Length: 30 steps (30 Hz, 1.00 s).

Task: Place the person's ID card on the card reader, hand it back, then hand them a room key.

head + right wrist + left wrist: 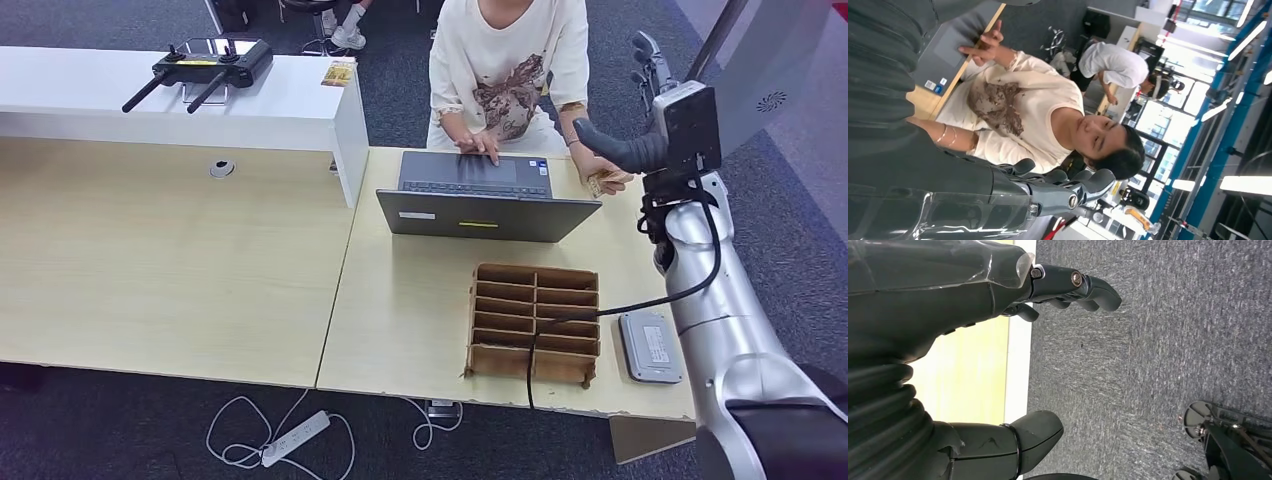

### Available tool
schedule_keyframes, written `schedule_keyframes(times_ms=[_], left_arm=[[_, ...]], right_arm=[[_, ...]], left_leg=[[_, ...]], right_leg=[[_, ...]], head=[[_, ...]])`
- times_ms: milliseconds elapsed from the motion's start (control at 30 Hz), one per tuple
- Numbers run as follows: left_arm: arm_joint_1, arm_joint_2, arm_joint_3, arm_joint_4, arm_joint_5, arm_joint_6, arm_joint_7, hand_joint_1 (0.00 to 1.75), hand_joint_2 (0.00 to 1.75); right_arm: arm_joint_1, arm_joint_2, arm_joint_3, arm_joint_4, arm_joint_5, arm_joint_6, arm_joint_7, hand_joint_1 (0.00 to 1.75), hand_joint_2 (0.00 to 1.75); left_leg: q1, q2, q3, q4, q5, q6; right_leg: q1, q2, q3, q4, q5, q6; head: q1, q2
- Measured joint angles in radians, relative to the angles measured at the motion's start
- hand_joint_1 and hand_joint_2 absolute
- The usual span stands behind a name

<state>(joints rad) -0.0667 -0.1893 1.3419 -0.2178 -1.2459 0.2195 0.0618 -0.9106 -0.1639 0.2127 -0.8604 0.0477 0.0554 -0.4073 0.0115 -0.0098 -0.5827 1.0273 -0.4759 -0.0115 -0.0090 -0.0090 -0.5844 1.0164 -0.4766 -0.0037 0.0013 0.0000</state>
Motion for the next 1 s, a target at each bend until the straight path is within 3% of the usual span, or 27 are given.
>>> schedule_keyframes(times_ms=[267,467,767,1000], left_arm=[[0.002,-0.005,0.007,0.000,0.005,0.012,0.000,0.00,1.75],[0.002,-0.015,0.021,0.000,0.017,0.021,0.004,0.00,1.75],[0.001,-0.027,0.029,0.000,0.025,0.023,0.009,0.00,1.75],[-0.001,-0.033,0.033,0.000,0.030,0.025,0.019,0.00,1.75]], right_arm=[[0.285,-0.076,-0.105,-0.349,-0.212,0.070,-0.017,0.00,1.75],[0.544,-0.070,-0.230,-0.608,-0.334,0.097,-0.031,0.00,1.75],[0.918,0.032,-0.299,-0.862,-0.325,0.164,-0.077,0.00,1.75],[1.101,0.148,-0.299,-0.955,-0.309,0.216,-0.036,0.00,1.75]], left_leg=[[0.000,-0.001,-0.001,0.000,-0.001,0.001],[0.000,-0.002,-0.001,0.000,-0.001,0.000],[0.001,-0.001,-0.001,-0.001,-0.002,0.000],[0.001,0.000,-0.001,-0.001,-0.002,0.000]], right_leg=[[0.000,-0.001,0.000,-0.001,0.000,0.000],[0.000,-0.002,0.000,-0.001,-0.001,0.000],[0.001,-0.002,0.000,-0.001,-0.003,-0.001],[0.001,-0.001,0.000,0.000,-0.003,-0.001]], head=[[0.000,0.000],[0.000,0.000],[0.000,0.000],[0.000,0.000]])
